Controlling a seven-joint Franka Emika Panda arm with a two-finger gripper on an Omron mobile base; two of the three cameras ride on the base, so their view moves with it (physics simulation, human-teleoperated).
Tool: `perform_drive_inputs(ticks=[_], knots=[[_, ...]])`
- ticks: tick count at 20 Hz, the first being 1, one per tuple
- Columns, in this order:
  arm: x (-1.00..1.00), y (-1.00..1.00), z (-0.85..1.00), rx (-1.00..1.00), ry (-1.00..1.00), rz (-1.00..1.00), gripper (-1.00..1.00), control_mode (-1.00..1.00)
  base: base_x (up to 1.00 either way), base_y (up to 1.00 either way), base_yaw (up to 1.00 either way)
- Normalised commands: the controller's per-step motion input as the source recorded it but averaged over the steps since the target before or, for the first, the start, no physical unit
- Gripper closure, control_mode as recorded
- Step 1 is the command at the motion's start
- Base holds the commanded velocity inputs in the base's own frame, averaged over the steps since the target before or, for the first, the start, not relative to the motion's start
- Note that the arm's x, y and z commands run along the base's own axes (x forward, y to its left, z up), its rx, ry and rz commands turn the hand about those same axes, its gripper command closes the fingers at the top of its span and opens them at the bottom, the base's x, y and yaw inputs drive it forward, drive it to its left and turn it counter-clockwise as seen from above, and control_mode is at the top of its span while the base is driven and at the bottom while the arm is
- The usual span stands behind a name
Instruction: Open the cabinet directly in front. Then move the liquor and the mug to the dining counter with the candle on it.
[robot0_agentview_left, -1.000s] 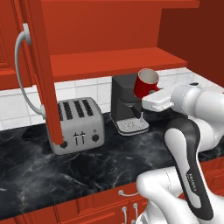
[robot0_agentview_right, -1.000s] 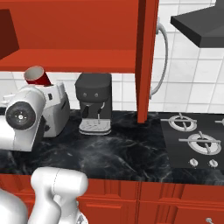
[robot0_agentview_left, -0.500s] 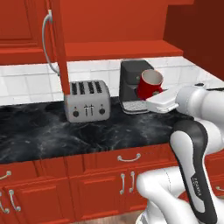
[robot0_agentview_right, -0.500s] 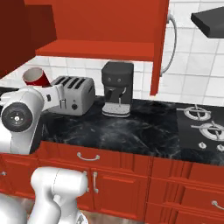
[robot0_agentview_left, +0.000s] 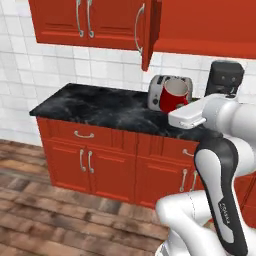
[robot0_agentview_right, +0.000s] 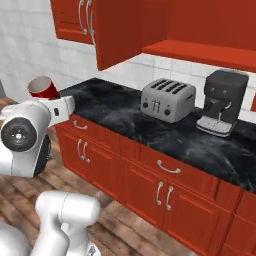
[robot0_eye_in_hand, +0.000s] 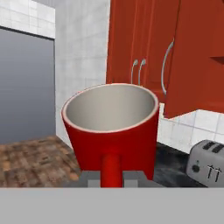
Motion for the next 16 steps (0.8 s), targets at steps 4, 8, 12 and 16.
perform_drive_inputs(ticks=[4,8,12,16], knots=[[0.0,0.0,0.0,0.0,0.0,0.0,1.0,1.0,-0.45,0.0,0.86],[0.0,0.0,0.0,0.0,0.0,0.0,1.0,1.0,-0.41,0.04,0.89],[0.0,0.0,0.0,0.0,0.0,0.0,1.0,1.0,-0.4,0.27,0.87],[0.0,0.0,0.0,0.0,0.0,0.0,1.0,1.0,-0.33,0.43,0.87]])
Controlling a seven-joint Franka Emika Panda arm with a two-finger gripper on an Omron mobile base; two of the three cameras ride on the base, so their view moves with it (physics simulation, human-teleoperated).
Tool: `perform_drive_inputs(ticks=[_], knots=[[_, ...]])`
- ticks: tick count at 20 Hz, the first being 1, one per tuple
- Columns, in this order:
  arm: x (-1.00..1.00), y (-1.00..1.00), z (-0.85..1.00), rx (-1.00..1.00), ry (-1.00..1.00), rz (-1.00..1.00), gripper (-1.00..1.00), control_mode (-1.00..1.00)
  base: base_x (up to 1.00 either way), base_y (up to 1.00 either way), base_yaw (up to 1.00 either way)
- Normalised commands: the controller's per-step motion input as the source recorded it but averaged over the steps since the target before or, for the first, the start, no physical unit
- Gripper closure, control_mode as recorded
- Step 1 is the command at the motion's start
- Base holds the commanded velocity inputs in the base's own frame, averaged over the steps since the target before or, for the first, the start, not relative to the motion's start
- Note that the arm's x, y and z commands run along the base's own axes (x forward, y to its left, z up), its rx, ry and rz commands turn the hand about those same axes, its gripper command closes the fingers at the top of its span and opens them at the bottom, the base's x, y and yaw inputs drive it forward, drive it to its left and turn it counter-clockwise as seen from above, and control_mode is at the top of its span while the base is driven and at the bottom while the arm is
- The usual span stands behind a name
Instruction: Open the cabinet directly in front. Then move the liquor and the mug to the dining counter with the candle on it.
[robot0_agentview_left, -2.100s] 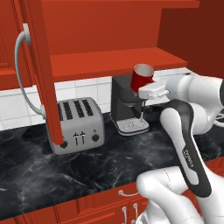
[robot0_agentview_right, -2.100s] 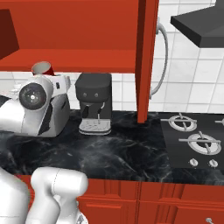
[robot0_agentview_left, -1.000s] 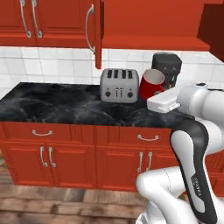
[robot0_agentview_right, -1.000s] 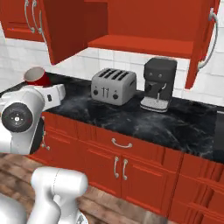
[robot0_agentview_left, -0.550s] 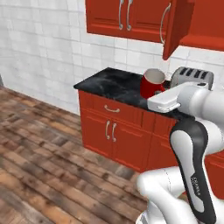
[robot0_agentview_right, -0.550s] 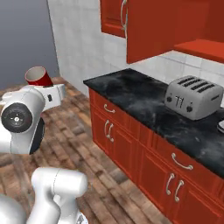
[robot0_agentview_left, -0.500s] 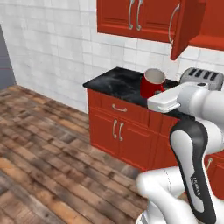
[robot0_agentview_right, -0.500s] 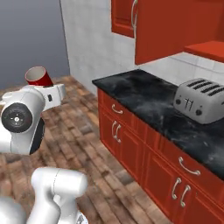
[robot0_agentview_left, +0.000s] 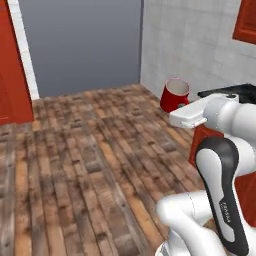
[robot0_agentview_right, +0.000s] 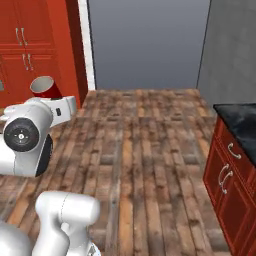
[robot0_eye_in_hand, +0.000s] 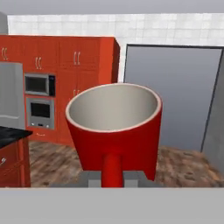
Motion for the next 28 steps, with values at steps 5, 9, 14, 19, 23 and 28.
perform_drive_inputs(ticks=[5,9,14,19,23,28], knots=[[0.0,0.0,0.0,0.0,0.0,0.0,1.0,1.0,-0.24,0.61,0.87],[0.0,0.0,0.0,0.0,0.0,0.0,1.0,1.0,-0.16,0.62,0.86],[0.0,0.0,0.0,0.0,0.0,0.0,1.0,1.0,0.35,0.18,0.58],[0.0,0.0,0.0,0.0,0.0,0.0,1.0,1.0,0.6,-0.82,0.19],[0.0,0.0,0.0,0.0,0.0,0.0,1.0,1.0,1.0,-1.0,0.06],[0.0,0.0,0.0,0.0,0.0,0.0,1.0,1.0,1.0,-1.0,0.1]])
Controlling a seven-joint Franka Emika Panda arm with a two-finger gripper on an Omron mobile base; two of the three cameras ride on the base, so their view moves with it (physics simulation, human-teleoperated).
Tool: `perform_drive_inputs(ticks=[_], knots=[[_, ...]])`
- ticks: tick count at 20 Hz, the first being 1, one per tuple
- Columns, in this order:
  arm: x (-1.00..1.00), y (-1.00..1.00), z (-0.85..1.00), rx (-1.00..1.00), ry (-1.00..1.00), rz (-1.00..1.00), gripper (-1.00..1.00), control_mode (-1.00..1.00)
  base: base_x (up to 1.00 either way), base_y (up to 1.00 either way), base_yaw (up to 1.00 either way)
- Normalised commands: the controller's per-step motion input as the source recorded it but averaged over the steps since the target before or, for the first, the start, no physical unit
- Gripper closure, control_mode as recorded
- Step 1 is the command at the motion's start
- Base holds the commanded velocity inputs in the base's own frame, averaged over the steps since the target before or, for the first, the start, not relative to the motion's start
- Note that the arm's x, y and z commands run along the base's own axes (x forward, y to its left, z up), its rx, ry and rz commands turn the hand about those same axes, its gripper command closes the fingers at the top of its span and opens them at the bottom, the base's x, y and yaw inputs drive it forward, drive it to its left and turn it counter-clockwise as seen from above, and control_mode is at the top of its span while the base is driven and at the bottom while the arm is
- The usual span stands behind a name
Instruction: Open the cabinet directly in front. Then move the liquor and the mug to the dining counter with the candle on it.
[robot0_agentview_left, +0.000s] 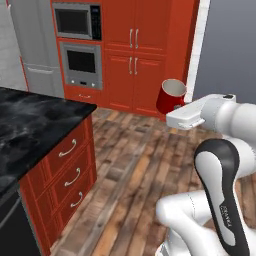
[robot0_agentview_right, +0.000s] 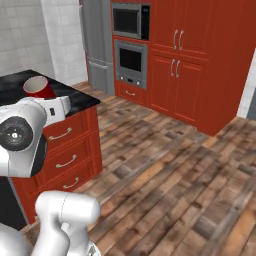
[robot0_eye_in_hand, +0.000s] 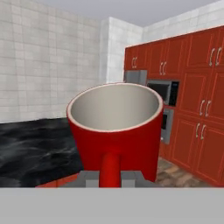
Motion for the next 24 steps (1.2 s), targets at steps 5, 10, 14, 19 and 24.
perform_drive_inputs(ticks=[5,10,14,19,24], knots=[[0.0,0.0,0.0,0.0,0.0,0.0,1.0,1.0,1.0,-1.0,0.13],[0.0,0.0,0.0,0.0,0.0,0.0,1.0,1.0,1.0,-1.0,0.17],[0.0,0.0,0.0,0.0,0.0,0.0,1.0,1.0,1.0,-1.0,0.18],[0.0,0.0,0.0,0.0,0.0,0.0,1.0,1.0,1.0,-1.0,0.17],[0.0,0.0,0.0,0.0,0.0,0.0,1.0,1.0,1.0,-1.0,0.25]])
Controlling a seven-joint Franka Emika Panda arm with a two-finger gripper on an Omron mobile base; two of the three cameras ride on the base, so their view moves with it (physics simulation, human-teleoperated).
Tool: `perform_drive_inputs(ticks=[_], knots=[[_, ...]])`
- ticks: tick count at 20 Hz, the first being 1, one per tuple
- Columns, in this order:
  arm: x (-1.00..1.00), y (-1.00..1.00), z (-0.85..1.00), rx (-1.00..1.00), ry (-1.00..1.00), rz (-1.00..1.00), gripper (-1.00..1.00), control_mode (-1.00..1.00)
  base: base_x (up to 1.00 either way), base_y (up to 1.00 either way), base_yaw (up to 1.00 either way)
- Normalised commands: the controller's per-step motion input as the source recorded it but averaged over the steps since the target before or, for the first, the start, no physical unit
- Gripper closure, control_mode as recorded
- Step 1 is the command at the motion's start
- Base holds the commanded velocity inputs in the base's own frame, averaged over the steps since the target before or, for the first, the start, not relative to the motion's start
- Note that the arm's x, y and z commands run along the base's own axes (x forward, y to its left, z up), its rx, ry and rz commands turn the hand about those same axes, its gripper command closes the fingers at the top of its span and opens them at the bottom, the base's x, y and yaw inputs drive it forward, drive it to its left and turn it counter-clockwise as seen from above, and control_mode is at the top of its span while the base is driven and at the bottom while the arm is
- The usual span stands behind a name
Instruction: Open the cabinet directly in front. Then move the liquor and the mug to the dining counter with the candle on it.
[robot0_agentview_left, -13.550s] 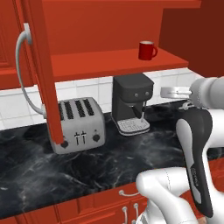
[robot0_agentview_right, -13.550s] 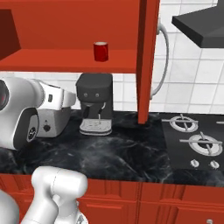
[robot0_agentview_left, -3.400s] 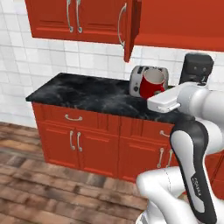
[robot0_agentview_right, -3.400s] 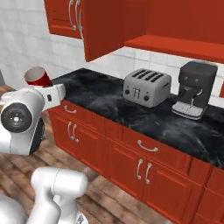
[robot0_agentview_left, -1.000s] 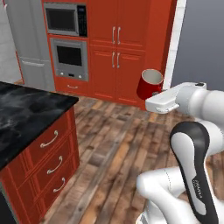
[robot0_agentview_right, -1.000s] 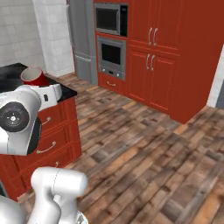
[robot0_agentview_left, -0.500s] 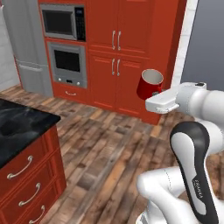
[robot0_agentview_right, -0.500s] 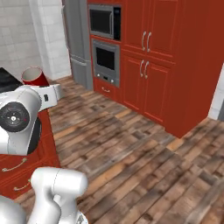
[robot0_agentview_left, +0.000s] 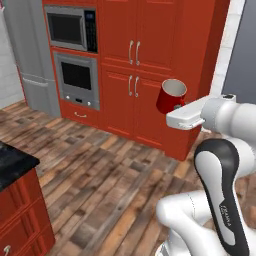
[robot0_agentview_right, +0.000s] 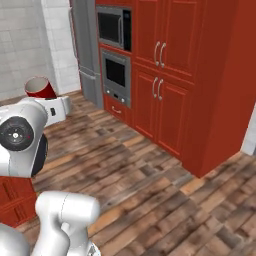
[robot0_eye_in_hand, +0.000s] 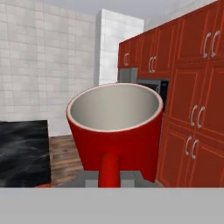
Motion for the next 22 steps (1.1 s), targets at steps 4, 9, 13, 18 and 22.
perform_drive_inputs(ticks=[4,9,13,18,22], knots=[[0.0,0.0,0.0,0.0,0.0,0.0,1.0,1.0,1.0,-0.98,0.31],[0.0,0.0,0.0,0.0,0.0,0.0,1.0,1.0,1.0,-0.86,0.36],[0.0,0.0,0.0,0.0,0.0,0.0,1.0,1.0,1.0,-0.74,0.41],[0.0,0.0,0.0,0.0,0.0,0.0,1.0,1.0,1.0,-0.52,0.46],[0.0,0.0,0.0,0.0,0.0,0.0,1.0,1.0,1.0,-0.37,0.4]])
